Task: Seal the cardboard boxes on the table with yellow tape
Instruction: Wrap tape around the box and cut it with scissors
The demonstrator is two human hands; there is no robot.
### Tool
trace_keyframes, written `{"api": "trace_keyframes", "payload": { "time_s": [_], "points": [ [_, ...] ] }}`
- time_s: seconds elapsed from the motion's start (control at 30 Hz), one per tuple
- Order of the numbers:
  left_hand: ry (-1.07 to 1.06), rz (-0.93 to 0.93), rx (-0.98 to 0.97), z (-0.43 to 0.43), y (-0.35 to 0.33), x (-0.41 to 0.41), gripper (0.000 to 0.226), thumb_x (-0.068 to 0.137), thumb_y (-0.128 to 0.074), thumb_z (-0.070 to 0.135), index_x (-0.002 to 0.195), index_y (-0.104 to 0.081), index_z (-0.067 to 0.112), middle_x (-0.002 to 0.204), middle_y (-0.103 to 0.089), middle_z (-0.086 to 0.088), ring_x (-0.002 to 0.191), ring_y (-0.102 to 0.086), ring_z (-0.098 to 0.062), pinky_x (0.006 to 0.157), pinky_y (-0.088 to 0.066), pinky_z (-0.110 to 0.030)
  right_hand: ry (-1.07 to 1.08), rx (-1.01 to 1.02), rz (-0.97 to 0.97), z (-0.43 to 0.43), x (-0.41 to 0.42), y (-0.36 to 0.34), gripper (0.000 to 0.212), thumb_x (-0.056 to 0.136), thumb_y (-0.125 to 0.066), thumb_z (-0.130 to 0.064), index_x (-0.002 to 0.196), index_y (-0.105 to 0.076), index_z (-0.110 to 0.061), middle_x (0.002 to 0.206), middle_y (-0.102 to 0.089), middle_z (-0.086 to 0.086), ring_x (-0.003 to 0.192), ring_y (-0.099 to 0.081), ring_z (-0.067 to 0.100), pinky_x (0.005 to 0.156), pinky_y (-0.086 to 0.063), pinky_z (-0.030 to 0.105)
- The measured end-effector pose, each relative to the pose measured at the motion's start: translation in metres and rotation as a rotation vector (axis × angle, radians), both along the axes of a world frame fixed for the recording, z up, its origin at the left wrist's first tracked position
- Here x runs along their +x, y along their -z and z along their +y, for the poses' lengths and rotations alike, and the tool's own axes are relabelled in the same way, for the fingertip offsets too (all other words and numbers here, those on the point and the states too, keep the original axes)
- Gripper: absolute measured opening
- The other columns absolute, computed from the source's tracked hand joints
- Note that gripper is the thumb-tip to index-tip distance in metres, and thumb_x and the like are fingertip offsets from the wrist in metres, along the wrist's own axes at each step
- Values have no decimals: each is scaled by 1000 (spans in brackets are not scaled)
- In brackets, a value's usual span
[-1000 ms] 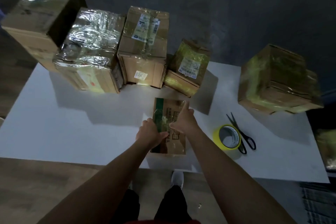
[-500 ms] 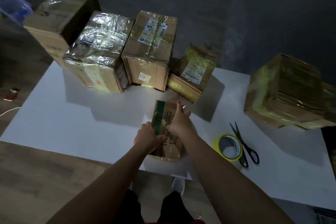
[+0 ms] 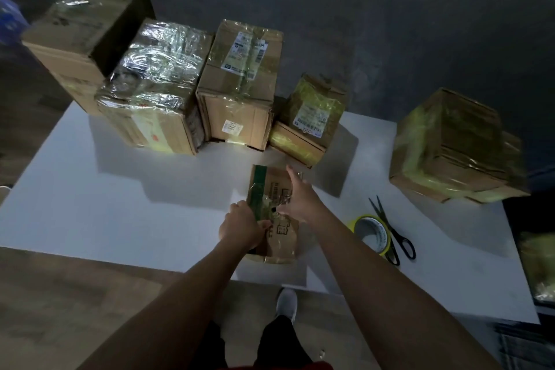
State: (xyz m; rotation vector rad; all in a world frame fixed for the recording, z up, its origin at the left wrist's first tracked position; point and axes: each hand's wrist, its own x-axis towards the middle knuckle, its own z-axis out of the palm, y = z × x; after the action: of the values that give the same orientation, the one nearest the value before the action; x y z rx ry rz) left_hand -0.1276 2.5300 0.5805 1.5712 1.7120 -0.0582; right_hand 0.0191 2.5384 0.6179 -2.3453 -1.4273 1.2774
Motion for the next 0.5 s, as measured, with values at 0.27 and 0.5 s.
{"api": "trace_keyframes", "payload": {
  "time_s": [0.27,0.5],
  "points": [
    [148,134,329,-16,-23,11,86,84,-68,39,146,-15,12,136,-34,-8,120,-43,-25,93,-46,-39,82,191,93,-35,23,0,69,98,-50,-12,154,-14,-29,144,-47,11,115,-56,26,77,-43,23],
    [436,10,468,-31,-35,52,72,85,-70,29,144,-33,11,141,-39,-11,127,-43,-28,103,-42,-38,235,315,-123,-62,82,-6,34,96,-43,-11,125,-58,-7,122,-62,16,112,-56,32,85,-43,30]
  ]
}}
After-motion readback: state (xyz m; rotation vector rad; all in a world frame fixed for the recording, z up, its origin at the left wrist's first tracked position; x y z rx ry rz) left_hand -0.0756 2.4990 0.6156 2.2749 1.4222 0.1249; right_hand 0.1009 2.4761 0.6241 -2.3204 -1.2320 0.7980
